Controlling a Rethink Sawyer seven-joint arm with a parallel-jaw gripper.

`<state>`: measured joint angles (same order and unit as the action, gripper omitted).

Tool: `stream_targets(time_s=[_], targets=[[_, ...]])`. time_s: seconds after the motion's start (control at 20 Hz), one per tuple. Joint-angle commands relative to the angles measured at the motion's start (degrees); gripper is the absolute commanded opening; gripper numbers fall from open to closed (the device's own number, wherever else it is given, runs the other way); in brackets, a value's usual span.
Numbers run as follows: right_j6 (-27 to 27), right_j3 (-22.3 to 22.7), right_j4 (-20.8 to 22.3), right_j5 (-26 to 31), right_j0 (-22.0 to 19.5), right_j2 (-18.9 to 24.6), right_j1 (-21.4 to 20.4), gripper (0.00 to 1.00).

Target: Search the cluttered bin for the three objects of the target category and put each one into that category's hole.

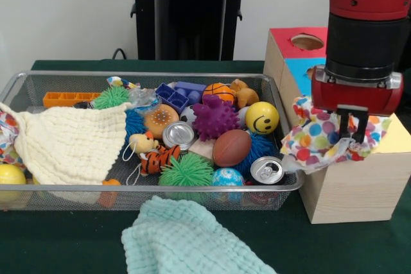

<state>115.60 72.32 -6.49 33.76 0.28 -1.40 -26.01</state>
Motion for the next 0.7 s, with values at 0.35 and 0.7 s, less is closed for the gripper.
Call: stream_targets(time_s=[0.35, 0.7], targets=[[6.6, 11.7, 4.4, 11.0, 5.8, -2.4, -5.4, 0.00], [8.7, 13.2, 2.9, 11.3, 7.1, -3.2, -6.2, 0.00]])
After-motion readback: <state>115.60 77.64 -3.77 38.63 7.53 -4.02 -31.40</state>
